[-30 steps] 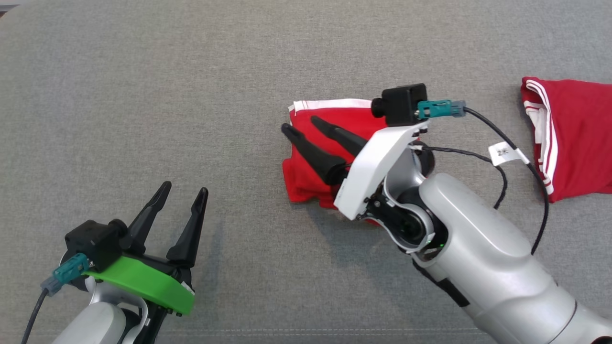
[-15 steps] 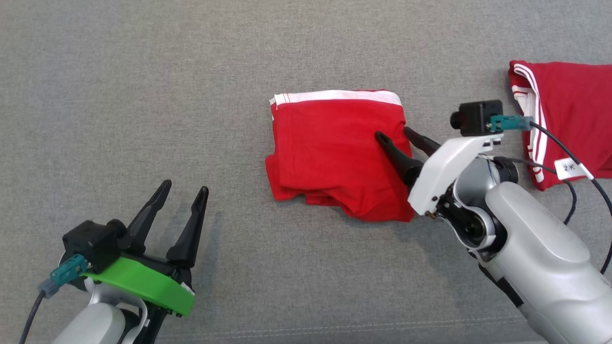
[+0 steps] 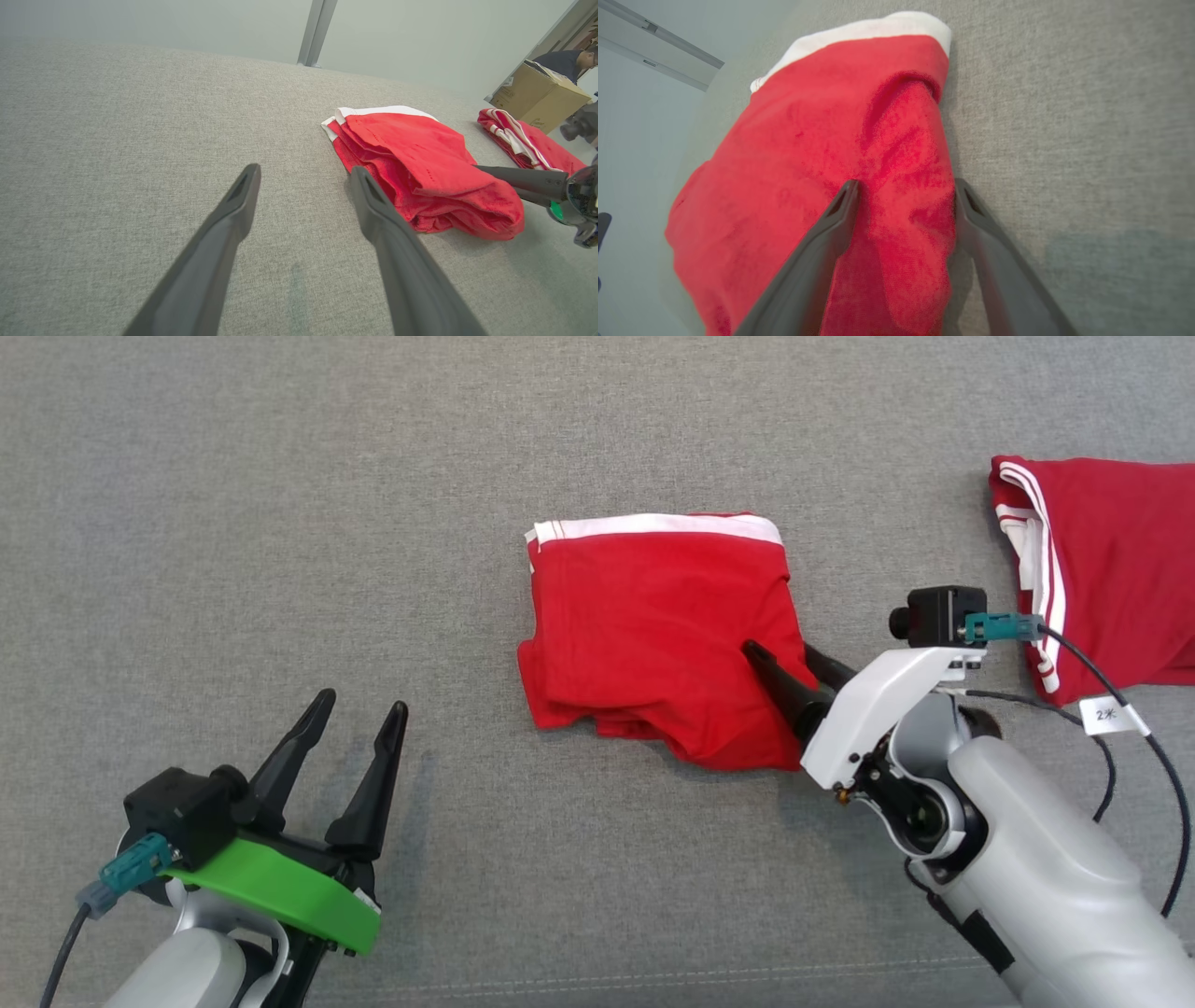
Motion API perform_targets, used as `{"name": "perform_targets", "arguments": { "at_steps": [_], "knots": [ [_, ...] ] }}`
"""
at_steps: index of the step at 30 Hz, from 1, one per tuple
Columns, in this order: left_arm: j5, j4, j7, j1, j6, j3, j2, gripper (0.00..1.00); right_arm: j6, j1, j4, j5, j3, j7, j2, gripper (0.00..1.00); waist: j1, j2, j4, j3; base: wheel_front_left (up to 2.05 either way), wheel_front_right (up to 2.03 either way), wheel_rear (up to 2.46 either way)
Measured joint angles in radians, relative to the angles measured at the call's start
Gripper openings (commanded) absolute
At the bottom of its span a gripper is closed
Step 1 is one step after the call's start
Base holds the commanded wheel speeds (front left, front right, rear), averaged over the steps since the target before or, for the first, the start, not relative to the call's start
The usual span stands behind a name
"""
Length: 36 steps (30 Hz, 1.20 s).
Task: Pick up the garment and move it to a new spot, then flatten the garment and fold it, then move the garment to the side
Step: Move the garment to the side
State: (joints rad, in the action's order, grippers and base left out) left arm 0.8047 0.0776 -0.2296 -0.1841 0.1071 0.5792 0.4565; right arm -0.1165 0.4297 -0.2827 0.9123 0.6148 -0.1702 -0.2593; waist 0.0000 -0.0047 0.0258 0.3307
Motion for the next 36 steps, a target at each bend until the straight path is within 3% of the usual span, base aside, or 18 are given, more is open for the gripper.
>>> {"name": "perform_targets", "arguments": {
  "at_steps": [6, 7, 8, 9, 13, 19, 23, 28, 32, 36],
  "knots": [
    [-0.007, -0.001, 0.000, -0.002, 0.000, 0.009, -0.005, 1.00, 0.002, -0.008, -0.020, 0.099, -0.066, 0.010, 0.073, 1.00, 0.0000, 0.0000, 0.015, -0.001, 0.00, 0.00, 0.00],
    [-0.007, -0.003, 0.000, -0.002, 0.000, 0.010, -0.006, 1.00, 0.005, -0.006, -0.021, 0.098, -0.069, 0.018, 0.073, 0.61, 0.0000, 0.0000, 0.019, -0.001, 0.00, 0.00, 0.00],
    [-0.007, -0.004, 0.000, -0.002, 0.000, 0.010, -0.007, 1.00, 0.009, -0.003, -0.023, 0.097, -0.071, 0.022, 0.069, 0.34, 0.0000, 0.0000, 0.023, -0.002, 0.00, 0.00, 0.00],
    [-0.007, -0.005, 0.000, -0.002, 0.000, 0.010, -0.007, 1.00, 0.014, 0.002, -0.024, 0.092, -0.070, 0.021, 0.065, 0.00, 0.0000, 0.0000, 0.027, -0.003, 0.00, 0.00, 0.00],
    [-0.007, -0.007, 0.000, -0.002, 0.000, 0.001, -0.008, 1.00, 0.058, 0.064, -0.004, 0.048, -0.026, -0.008, 0.017, 0.00, 0.0000, 0.0000, 0.037, -0.008, 0.00, 0.00, 0.00],
    [-0.007, -0.014, 0.000, 0.000, 0.000, -0.023, -0.008, 1.00, 0.097, 0.154, 0.031, -0.007, 0.014, -0.149, -0.153, 0.00, 0.0000, 0.0000, 0.027, -0.017, 0.00, 0.00, 0.00],
    [-0.007, -0.009, -0.001, 0.000, 0.000, -0.023, -0.011, 1.00, 0.099, 0.189, 0.048, -0.006, -0.007, -0.257, -0.288, 0.00, 0.0000, 0.0000, 0.015, -0.018, 0.00, 0.00, 0.00],
    [-0.007, -0.007, -0.001, 0.000, 0.000, -0.025, -0.018, 1.00, 0.086, 0.208, 0.051, 0.004, -0.070, -0.337, -0.413, 0.00, 0.0000, 0.0000, 0.003, -0.016, 0.00, 0.00, 0.00],
    [-0.007, -0.007, -0.001, 0.000, 0.000, -0.024, -0.025, 1.00, 0.060, 0.208, 0.040, 0.023, -0.133, -0.367, -0.490, 0.00, 0.0000, 0.0000, -0.003, -0.017, 0.00, 0.00, 0.00],
    [-0.006, -0.006, -0.002, 0.000, 0.000, -0.025, -0.025, 1.00, 0.044, 0.205, 0.022, 0.048, -0.162, -0.395, -0.527, 0.00, 0.0000, 0.0000, -0.007, -0.015, 0.00, 0.00, 0.00]
  ]
}}
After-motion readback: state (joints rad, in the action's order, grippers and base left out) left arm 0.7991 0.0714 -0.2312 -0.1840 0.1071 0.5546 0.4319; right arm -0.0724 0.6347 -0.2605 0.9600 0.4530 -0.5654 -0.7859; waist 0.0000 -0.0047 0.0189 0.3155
